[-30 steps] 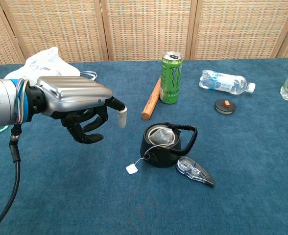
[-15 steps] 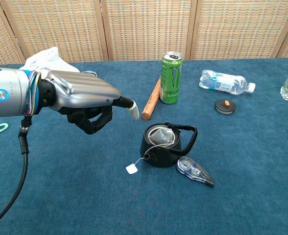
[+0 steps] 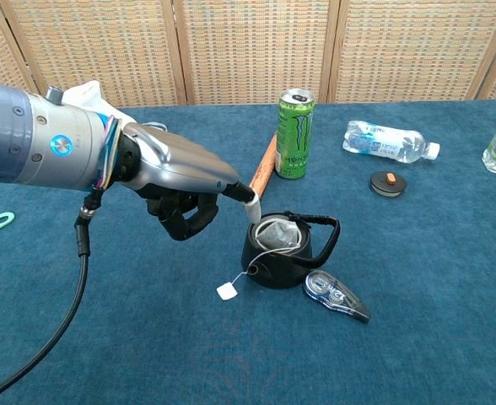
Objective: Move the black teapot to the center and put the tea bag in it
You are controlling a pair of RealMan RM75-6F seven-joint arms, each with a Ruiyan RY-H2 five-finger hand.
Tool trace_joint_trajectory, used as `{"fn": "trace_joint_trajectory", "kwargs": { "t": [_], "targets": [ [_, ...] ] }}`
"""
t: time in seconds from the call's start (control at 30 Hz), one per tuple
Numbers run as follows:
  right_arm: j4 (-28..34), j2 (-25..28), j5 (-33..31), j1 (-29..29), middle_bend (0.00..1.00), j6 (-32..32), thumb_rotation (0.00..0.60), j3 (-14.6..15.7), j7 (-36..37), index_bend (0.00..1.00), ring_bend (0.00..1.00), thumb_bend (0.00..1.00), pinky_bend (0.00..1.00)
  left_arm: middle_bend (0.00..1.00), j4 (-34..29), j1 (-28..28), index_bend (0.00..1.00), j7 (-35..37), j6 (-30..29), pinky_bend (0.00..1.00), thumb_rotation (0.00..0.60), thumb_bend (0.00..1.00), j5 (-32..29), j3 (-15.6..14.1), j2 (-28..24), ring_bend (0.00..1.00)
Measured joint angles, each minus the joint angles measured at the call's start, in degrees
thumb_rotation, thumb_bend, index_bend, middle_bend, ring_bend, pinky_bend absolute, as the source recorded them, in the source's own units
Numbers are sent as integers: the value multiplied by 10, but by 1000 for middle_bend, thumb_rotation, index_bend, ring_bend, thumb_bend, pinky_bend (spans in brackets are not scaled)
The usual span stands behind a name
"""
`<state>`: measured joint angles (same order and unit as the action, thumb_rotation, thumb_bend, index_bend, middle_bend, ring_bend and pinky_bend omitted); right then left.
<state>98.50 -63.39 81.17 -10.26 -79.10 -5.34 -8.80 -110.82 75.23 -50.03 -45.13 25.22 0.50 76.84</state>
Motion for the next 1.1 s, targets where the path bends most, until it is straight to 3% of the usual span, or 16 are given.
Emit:
{"fn": "trace_joint_trajectory", "kwargs": {
  "t": [0.4,0.87,1.1],
  "targets": [
    [-4,0,11,0,370,0,297,4,7,430,347,523,492,776,42,65,145,-2,-19,744,600,1000,-74,-24,54,759],
    [-4,-1,17,3,370,-6,296,7,8,430,347,523,492,776,55,100,145,11,-7,744,600,1000,-103,-35,70,759],
    [-5,-1,14,6,370,-9,297,5,11,430,347,523,492,776,37,94,146,40,-9,744,600,1000,-75,-30,51,759]
  ]
}}
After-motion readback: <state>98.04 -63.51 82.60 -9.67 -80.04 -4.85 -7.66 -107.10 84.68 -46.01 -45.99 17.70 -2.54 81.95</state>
